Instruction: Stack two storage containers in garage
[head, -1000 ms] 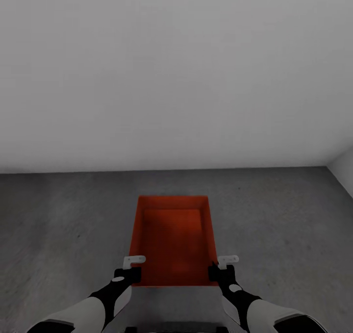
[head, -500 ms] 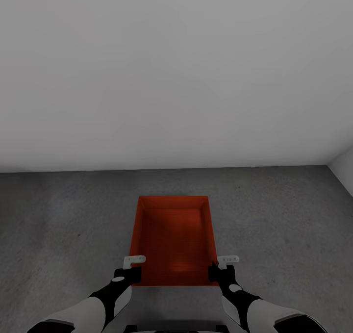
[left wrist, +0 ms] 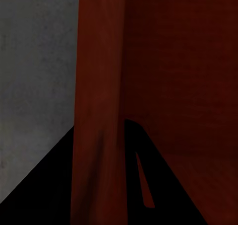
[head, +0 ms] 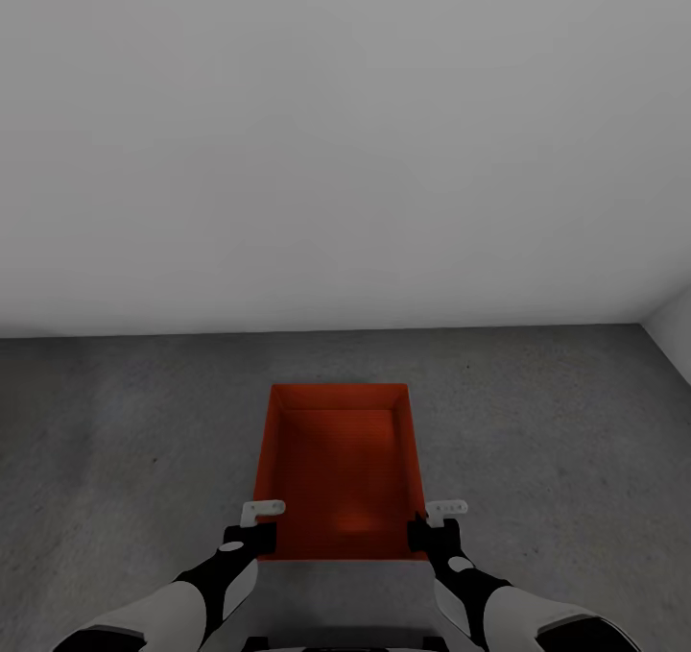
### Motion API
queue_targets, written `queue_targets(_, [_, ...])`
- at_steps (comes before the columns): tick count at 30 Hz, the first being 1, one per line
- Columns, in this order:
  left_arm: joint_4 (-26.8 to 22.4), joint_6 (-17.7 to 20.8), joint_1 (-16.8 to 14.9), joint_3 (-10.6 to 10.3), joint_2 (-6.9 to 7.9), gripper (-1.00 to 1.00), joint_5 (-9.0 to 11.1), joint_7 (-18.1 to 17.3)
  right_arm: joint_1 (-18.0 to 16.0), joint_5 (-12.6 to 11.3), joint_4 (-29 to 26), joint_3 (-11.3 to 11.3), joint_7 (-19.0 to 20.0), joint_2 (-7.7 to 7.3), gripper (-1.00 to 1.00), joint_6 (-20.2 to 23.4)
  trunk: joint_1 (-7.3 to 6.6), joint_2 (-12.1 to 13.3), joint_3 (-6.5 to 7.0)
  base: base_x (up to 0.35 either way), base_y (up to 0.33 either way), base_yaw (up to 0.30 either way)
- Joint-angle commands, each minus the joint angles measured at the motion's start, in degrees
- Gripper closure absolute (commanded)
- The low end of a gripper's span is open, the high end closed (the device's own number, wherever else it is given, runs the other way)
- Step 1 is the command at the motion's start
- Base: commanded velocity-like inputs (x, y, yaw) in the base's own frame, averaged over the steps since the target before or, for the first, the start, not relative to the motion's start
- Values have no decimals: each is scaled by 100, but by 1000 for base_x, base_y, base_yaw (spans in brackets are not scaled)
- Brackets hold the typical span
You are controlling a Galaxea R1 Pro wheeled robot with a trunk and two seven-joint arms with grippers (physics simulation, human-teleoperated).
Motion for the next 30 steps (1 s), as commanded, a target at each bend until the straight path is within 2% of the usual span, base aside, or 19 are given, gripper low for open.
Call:
queue_targets(1, [-8,-27,-9,340,1,100,-1,58,-5,-248,29,-67,-60,5,100,-57,3,-9,-7,0,0,0])
queue_targets(5, [-8,-27,-9,340,4,100,-1,58,-5,-251,29,-69,-68,1,100,-57,3,-9,-7,0,0,57])
queue_targets(14, [-8,-27,-9,340,4,100,-1,58,-5,-247,29,-67,-61,0,100,-57,3,-9,-7,0,0,195])
queue_targets(30, [-8,-27,-9,340,0,100,-1,59,-5,-248,29,-69,-60,0,100,-57,3,-9,-7,0,0,19])
